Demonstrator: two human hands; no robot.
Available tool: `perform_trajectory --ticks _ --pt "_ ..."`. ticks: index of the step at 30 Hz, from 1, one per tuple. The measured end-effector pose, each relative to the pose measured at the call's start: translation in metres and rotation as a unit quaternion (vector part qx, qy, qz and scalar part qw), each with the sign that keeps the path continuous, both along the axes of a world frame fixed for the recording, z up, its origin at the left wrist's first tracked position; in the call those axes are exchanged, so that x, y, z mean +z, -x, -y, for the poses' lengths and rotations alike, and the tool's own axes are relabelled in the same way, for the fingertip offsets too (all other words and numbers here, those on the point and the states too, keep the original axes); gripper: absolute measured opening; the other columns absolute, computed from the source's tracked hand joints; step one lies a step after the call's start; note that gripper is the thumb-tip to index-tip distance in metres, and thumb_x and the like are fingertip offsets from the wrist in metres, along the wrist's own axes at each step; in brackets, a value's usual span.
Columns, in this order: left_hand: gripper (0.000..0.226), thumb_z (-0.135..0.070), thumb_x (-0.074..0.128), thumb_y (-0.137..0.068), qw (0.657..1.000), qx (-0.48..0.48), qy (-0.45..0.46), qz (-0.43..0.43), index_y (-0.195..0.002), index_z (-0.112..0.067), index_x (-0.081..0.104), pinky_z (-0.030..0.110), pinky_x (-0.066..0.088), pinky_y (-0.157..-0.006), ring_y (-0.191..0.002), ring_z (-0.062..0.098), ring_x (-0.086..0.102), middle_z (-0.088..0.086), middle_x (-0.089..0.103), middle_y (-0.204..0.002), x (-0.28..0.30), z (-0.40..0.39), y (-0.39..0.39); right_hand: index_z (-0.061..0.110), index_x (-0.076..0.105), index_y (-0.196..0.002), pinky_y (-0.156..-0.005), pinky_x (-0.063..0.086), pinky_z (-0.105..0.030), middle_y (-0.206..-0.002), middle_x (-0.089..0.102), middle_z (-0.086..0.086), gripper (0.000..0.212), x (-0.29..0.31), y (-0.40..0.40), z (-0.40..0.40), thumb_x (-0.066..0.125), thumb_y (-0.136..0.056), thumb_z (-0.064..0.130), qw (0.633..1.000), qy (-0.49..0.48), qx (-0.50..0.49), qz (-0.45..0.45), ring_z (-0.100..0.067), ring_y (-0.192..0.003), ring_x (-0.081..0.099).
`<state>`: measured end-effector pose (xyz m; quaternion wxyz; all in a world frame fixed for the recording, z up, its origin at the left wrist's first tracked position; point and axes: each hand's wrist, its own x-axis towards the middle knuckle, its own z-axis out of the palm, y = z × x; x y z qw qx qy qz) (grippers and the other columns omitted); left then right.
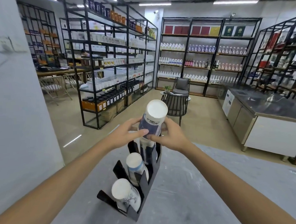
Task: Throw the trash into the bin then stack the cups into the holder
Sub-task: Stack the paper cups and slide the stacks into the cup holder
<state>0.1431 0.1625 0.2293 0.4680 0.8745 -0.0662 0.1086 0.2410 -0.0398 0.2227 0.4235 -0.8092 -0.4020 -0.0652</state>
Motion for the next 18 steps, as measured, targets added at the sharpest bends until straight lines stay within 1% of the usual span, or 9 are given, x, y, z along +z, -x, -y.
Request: perform_trajectory --ticks 1,3,6,7,9,11,14,16,18 --pt "0.077 -0.069 0.062 -0.08 1.0 -0.003 -0.014 -0.003 -0.149 -0.038 0.043 0.045 0.044 -0.112 -0.132 0.013 0.056 -0.016 0.052 -0.149 0.0 -0.006 -0.004 0.044 0.051 -0.129 -0.078 0.048 -0.015 -0.117 0.061 0.026 0.072 0.0 -0.002 -0.006 0.082 -0.066 0.056 1.0 0.008 -0.002 -0.012 -0.002 -0.107 0.062" --pt "0.075 -0.068 0.061 -0.082 1.0 -0.006 -0.026 -0.013 -0.149 -0.038 0.043 0.048 0.043 -0.114 -0.133 0.012 0.055 -0.013 0.053 -0.149 -0.003 -0.016 -0.012 0.051 0.049 -0.126 -0.073 0.045 -0.008 -0.11 0.061 0.035 0.071 -0.001 -0.004 -0.015 0.081 -0.064 0.059 0.999 0.022 -0.015 -0.037 0.014 -0.099 0.061" --pt "0.075 -0.062 0.067 -0.084 0.999 -0.032 0.001 -0.04 -0.149 -0.037 0.039 0.049 0.046 -0.112 -0.132 0.01 0.055 -0.009 0.053 -0.149 -0.015 -0.025 -0.021 0.066 0.046 -0.106 -0.069 0.045 -0.007 -0.099 0.059 0.043 0.058 -0.007 -0.005 -0.024 0.082 -0.061 0.059 0.997 0.05 -0.035 -0.057 0.025 -0.092 0.058" --pt "0.078 -0.059 0.069 -0.083 0.998 -0.042 0.013 -0.049 -0.15 -0.034 0.038 0.049 0.046 -0.112 -0.132 0.011 0.055 -0.008 0.053 -0.149 -0.02 -0.028 -0.023 0.066 0.046 -0.107 -0.069 0.046 -0.009 -0.099 0.062 0.04 0.059 -0.011 -0.004 -0.027 0.082 -0.06 0.059 0.996 0.056 -0.038 -0.06 0.022 -0.092 0.06" --pt "0.079 -0.056 0.07 -0.083 0.997 -0.051 0.017 -0.064 -0.15 -0.029 0.039 0.048 0.047 -0.112 -0.131 0.011 0.056 -0.008 0.055 -0.148 -0.029 -0.033 -0.028 0.054 0.049 -0.12 -0.071 0.049 -0.015 -0.107 0.066 0.028 0.071 -0.021 -0.003 -0.032 0.082 -0.058 0.058 0.994 0.066 -0.044 -0.072 0.011 -0.093 0.064" --pt "0.068 -0.051 0.069 -0.086 0.995 -0.064 0.016 -0.079 -0.146 -0.03 0.046 0.044 0.047 -0.112 -0.127 0.008 0.06 -0.011 0.06 -0.143 -0.037 -0.037 -0.032 0.04 0.049 -0.13 -0.075 0.054 -0.022 -0.113 0.067 0.019 0.082 -0.03 -0.004 -0.036 0.081 -0.056 0.056 0.992 0.075 -0.05 -0.085 0.001 -0.097 0.065" --pt "0.057 -0.044 0.067 -0.089 0.992 -0.079 0.041 -0.089 -0.141 -0.03 0.05 0.033 0.05 -0.105 -0.12 0.006 0.063 -0.015 0.066 -0.133 -0.04 -0.039 -0.033 0.036 0.046 -0.134 -0.081 0.056 -0.034 -0.118 0.065 0.009 0.086 -0.039 -0.004 -0.042 0.081 -0.057 0.052 0.99 0.102 -0.069 -0.076 -0.015 -0.102 0.065" --pt "0.05 -0.05 0.06 -0.089 0.989 -0.083 0.082 -0.091 -0.135 -0.037 0.049 0.021 0.051 -0.094 -0.116 -0.001 0.063 -0.024 0.067 -0.124 -0.038 -0.038 -0.031 0.035 0.043 -0.137 -0.079 0.054 -0.033 -0.118 0.065 0.008 0.087 -0.045 -0.005 -0.046 0.082 -0.059 0.046 0.986 0.12 -0.081 -0.083 -0.018 -0.102 0.063" --pt "0.059 -0.069 0.049 -0.081 0.984 -0.068 0.128 -0.102 -0.134 -0.044 0.044 0.024 0.044 -0.097 -0.12 0.0 0.058 -0.027 0.061 -0.126 -0.039 -0.037 -0.03 0.032 0.043 -0.138 -0.083 0.056 -0.034 -0.12 0.066 0.007 0.087 -0.052 -0.007 -0.048 0.085 -0.063 0.041 0.982 0.126 -0.09 -0.111 -0.02 -0.105 0.064"
